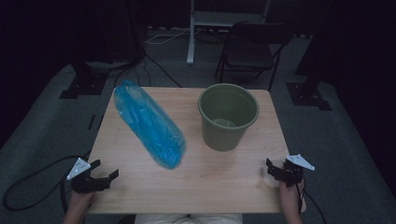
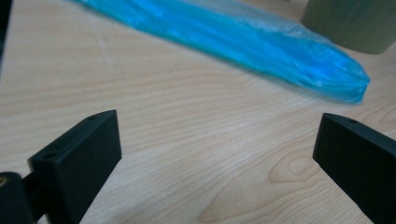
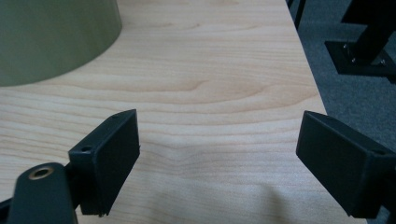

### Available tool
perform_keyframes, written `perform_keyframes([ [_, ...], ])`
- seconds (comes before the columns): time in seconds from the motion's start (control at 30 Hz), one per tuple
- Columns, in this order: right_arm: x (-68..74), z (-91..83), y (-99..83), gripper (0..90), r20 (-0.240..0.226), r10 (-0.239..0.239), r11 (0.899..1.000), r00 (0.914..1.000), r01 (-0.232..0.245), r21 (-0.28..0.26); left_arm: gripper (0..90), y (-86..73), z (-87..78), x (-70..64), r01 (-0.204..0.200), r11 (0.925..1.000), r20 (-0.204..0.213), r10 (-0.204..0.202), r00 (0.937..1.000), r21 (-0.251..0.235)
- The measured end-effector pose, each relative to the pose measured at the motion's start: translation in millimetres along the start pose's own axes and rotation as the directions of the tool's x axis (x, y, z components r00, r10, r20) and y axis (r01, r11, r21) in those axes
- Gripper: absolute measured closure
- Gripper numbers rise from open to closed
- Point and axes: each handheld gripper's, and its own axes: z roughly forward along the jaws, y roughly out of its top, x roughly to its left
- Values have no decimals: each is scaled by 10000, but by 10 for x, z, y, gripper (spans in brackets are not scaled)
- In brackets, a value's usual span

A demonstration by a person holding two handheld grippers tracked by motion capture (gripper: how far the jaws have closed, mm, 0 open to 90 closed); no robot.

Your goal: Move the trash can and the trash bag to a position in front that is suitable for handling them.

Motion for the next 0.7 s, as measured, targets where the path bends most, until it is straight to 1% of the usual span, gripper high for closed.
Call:
perform_keyframes([
  [0.03,0,0,0,127,0,0,10000,10000,0,0,16,10,12,3,-11,10000,43,10,10000,78],
  [0.07,-6,10,4,126,-28,34,9999,10000,-34,106,16,29,41,13,17,9995,215,-24,9998,310],
  [0.1,-7,13,5,126,-20,22,9999,10000,-22,143,16,34,56,14,28,9992,252,-38,9997,406],
  [0.13,-7,13,5,126,-20,22,9999,10000,-22,143,16,34,56,14,28,9992,252,-38,9997,406],
  [0.17,-3,13,8,126,-102,-45,9998,9999,47,194,16,44,78,16,44,9986,460,-69,9989,522],
  [0.2,-3,13,8,126,-102,-45,9998,9999,47,194,16,44,78,16,44,9986,460,-69,9989,522],
  [0.23,1,16,8,131,-126,-67,9997,9999,69,213,16,48,89,13,30,9982,544,-62,9985,591],
  [0.27,5,27,14,135,-529,-199,9994,9984,213,261,16,59,105,7,-11,9975,714,-39,9974,700],
  [0.33,8,22,11,135,-489,-224,9995,9986,234,200,16,67,118,2,-68,9973,715,15,9974,737],
  [0.4,7,19,9,133,-425,-140,9996,9990,151,255,16,93,149,0,-53,9971,864,-13,9963,756],
  [0.43,-12,20,11,132,-398,28,9997,9992,-18,256,16,111,170,-4,-80,9970,887,12,9961,768],
  [0.47,-12,20,11,132,-398,28,9997,9992,-18,256,16,131,193,-10,-108,9971,972,35,9953,753],
  [0.5,-30,24,25,132,-453,143,9996,9989,-133,231,17,175,252,-30,-253,9966,938,180,9954,779],
  [0.53,-30,24,25,132,-453,143,9996,9989,-133,231,17,175,252,-30,-253,9966,938,180,9954,779],
  [0.57,-42,34,42,132,-611,247,9996,9978,-237,168,17,219,315,-48,-290,9968,964,218,9951,741],
  [0.6,-43,36,47,132,-678,297,9995,9973,-293,77,17,219,315,-48,-290,9968,964,218,9951,741],
  [0.67,-46,40,58,132,-760,313,9995,9966,-316,-24,17,273,365,-65,-514,9959,984,440,9942,743],
  [0.7,-44,45,72,132,-762,294,9995,9967,-300,-62,17,302,390,-68,-511,9962,1081,432,9932,708],
])
